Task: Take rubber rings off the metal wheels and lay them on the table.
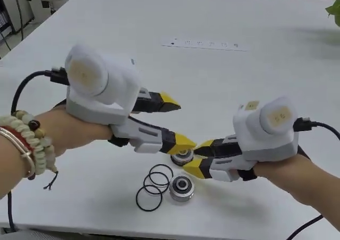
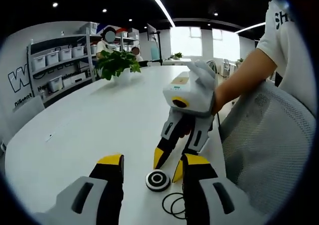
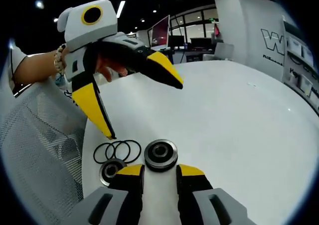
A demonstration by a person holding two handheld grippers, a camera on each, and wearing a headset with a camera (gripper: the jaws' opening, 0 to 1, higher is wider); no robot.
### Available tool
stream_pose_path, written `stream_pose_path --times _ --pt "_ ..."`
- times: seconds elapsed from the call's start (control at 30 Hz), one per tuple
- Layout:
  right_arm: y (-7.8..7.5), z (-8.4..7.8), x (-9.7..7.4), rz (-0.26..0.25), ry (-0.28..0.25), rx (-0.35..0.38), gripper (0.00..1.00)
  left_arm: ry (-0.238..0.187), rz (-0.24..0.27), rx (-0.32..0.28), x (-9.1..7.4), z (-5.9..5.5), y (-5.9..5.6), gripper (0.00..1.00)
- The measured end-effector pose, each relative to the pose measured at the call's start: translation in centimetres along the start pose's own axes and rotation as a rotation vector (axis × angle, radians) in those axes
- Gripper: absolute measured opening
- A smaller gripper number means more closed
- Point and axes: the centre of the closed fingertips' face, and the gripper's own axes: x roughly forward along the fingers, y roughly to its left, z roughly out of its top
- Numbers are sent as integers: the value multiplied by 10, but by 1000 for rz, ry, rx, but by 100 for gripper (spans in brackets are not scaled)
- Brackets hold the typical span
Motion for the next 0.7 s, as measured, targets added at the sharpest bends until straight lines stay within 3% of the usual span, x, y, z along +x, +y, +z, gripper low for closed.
stream_pose_path --times 0.2,0.47,0.7 --pt "-1 0 0 -3 0 -18 21 60 9 -4 15 -21 2 28" --pt "-3 0 -1 -11 -1 -29 20 96 2 -22 24 -42 -5 20" --pt "-1 -1 0 -7 3 -35 19 112 12 -31 25 -47 -5 14"
